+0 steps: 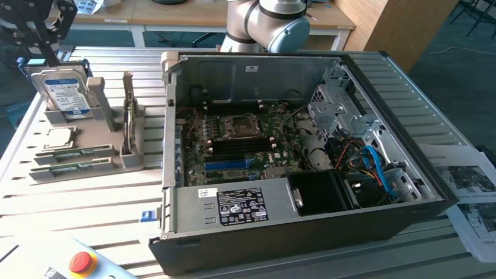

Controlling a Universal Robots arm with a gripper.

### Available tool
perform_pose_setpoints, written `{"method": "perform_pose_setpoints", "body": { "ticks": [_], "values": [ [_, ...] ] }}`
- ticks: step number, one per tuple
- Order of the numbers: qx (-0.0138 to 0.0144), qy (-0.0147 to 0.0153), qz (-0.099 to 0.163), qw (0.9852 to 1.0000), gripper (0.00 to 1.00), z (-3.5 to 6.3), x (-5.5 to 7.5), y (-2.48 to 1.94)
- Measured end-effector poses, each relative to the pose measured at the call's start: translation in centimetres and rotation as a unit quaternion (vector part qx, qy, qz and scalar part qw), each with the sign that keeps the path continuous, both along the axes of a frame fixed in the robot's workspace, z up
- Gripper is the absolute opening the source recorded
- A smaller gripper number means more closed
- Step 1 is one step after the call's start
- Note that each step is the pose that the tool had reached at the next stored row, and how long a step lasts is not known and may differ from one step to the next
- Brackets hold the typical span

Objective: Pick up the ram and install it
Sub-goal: 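Pick up the ram and move it above insertion slot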

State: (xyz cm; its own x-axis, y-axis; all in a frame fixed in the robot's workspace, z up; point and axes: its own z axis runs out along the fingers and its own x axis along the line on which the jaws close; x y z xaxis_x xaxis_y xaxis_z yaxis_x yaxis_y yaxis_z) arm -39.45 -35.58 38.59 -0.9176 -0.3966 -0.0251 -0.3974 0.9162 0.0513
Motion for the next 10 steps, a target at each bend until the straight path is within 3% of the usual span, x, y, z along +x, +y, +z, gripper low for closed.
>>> {"method": "perform_pose_setpoints", "body": {
  "ticks": [6, 10],
  "values": [
    [0.003, 0.0, 0.022, 0.9997, 0.1, 0.0, 0.0, 0.0],
    [0.0068, 0.0, 0.038, 0.9993, 0.1, 0.0, 0.0, 0.0]
  ]
}}
